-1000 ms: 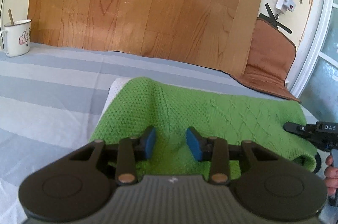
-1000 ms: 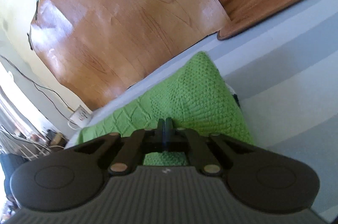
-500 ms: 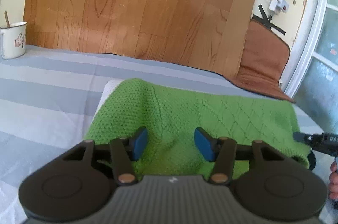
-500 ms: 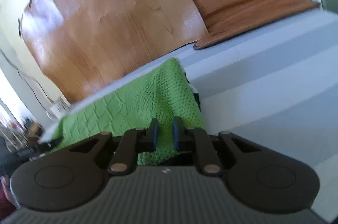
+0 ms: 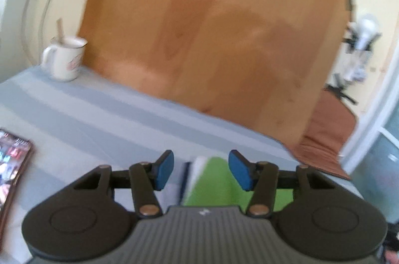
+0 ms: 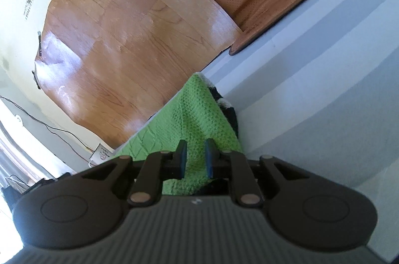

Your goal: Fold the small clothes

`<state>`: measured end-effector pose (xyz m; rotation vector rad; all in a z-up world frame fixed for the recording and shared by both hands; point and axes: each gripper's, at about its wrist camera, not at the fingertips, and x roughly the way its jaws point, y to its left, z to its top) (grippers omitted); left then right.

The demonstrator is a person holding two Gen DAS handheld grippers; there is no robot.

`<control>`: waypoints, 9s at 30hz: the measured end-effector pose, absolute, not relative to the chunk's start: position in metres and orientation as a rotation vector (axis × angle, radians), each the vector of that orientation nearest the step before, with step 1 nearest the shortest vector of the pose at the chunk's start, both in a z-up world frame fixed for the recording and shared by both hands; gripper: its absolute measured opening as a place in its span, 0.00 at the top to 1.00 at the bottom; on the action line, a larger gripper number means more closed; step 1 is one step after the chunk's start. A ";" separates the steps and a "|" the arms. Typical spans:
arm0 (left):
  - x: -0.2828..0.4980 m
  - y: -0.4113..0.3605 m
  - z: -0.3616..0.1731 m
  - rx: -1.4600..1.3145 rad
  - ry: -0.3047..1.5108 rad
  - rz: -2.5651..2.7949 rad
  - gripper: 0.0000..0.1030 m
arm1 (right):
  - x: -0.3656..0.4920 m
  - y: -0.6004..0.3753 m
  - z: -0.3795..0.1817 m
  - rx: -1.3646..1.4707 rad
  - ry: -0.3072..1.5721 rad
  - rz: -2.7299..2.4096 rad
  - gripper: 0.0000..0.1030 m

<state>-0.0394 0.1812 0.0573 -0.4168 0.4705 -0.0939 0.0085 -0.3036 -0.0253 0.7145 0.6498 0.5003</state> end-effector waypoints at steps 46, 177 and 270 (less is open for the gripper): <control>0.037 0.038 -0.004 -0.315 0.731 -0.471 0.94 | 0.003 -0.274 -0.013 0.642 0.773 0.371 0.72; -0.123 0.110 0.014 0.070 0.167 0.286 0.00 | 0.032 -0.145 -0.022 0.615 0.689 0.896 0.00; -0.005 0.032 0.011 -0.060 0.563 -0.043 0.00 | -0.018 -0.187 0.042 0.327 0.511 0.443 0.18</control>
